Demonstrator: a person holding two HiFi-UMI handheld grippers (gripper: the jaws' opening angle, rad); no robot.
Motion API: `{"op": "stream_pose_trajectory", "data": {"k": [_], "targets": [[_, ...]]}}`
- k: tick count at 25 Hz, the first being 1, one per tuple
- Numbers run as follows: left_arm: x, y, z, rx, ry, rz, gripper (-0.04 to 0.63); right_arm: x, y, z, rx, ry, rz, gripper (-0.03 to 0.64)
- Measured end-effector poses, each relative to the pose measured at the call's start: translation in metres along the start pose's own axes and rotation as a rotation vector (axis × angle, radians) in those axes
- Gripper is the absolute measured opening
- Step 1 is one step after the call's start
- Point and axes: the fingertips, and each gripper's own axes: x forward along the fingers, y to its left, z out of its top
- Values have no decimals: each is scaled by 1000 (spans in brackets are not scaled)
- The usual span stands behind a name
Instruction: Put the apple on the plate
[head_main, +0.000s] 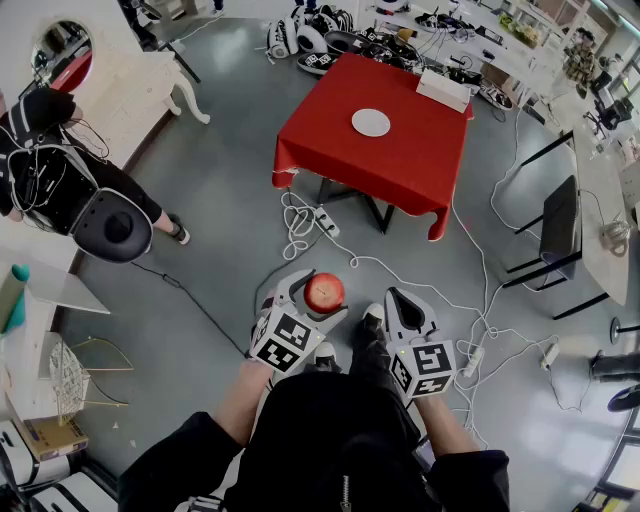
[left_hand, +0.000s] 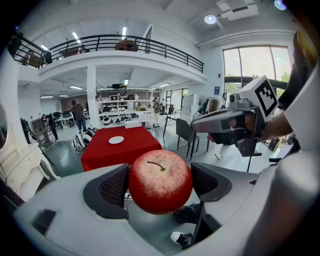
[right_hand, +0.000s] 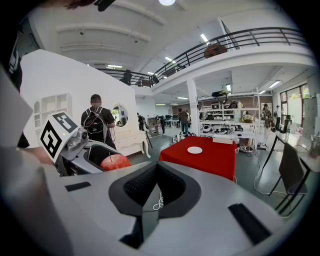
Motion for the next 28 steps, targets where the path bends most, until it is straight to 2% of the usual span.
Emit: {"op": "stream_pose_trajectory", "data": {"k": [12,28], "targets": [[-6,-1,-2,-3,1,6,396,-7,6,3,23,-29,17,12],[4,-13,-4,6,15,-13,396,-11,-5,-7,49,-15,13,11]]}}
